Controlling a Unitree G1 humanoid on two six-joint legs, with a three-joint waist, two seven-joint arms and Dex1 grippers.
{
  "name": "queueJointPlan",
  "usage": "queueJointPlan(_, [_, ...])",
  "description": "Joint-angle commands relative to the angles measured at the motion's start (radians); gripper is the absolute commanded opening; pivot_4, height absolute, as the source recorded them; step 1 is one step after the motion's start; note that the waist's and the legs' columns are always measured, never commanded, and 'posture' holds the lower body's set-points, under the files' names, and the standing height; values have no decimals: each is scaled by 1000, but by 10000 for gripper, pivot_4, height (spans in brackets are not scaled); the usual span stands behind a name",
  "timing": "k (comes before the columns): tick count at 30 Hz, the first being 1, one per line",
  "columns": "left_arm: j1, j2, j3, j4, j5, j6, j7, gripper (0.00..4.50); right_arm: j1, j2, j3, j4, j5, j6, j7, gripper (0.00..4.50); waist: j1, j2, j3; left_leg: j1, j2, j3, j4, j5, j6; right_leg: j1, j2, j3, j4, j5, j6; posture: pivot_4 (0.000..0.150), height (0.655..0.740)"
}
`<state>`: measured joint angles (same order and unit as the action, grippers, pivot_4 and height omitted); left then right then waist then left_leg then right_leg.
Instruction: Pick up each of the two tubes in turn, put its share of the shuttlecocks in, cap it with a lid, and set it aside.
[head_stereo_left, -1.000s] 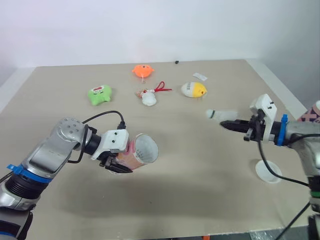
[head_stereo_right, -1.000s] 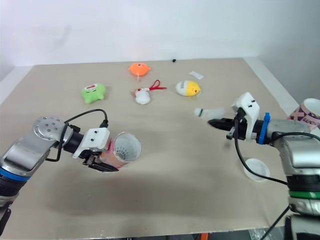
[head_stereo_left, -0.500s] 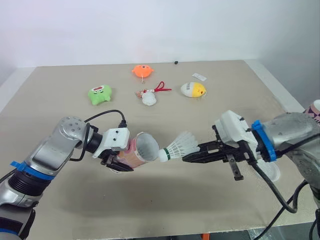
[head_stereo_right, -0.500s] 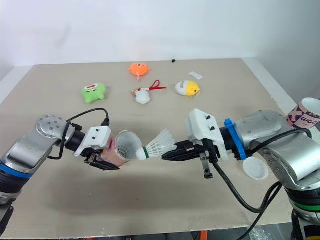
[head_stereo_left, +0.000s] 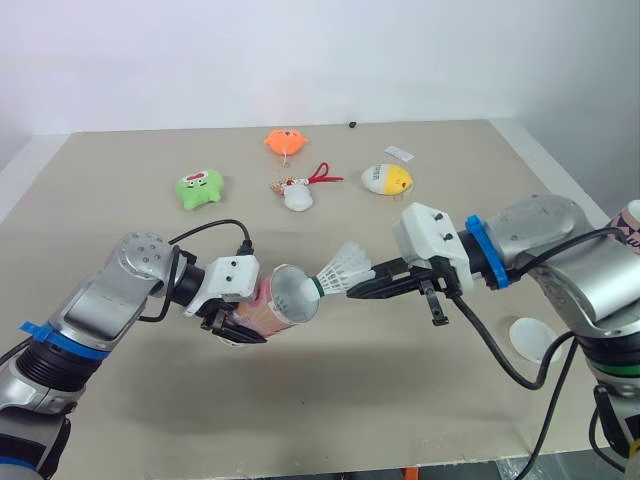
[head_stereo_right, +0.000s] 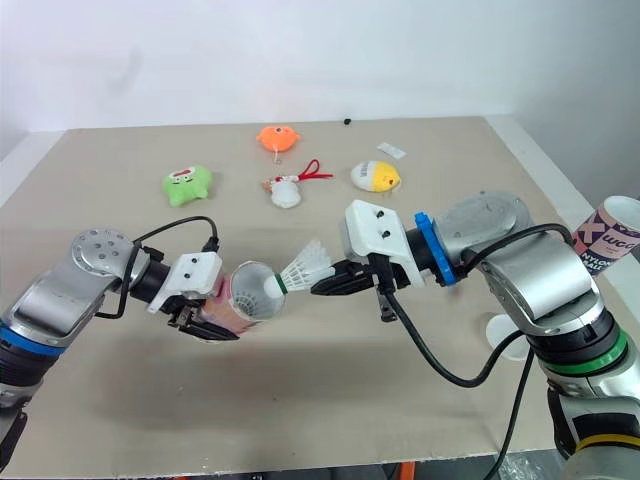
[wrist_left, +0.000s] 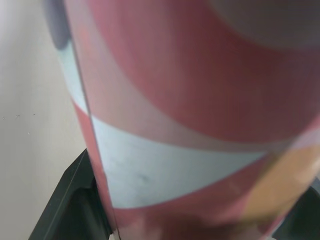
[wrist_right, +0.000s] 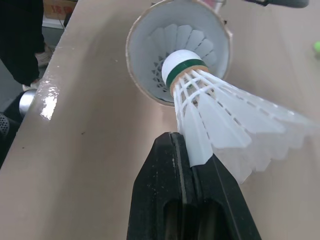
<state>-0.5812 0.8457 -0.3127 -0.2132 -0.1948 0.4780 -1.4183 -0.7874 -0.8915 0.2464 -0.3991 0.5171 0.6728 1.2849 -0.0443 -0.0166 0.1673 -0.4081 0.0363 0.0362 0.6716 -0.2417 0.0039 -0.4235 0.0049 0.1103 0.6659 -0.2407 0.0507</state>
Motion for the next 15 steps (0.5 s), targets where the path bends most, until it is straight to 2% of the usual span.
queueJointPlan(1, [3,-3,-13,1,6,-2,7,30452,-51,14,13,-21,-7,-2,23,1250,0,0,0,0,0,0,0,0,0,0,0,0,0,0,0,1500,7400])
queueJointPlan(8, [-7,-9,-17,12,8,-6,5,30452,-111,69,42,-17,8,30,52,1250,1,0,0,0,0,0,0,0,0,0,0,0,0,0,0,1500,7400])
queueJointPlan(15, [-5,-8,-14,8,8,-1,6,30452,-140,119,145,57,-95,-23,79,1250,1,0,0,0,0,0,0,0,0,0,0,-1,1,0,0,1500,7400])
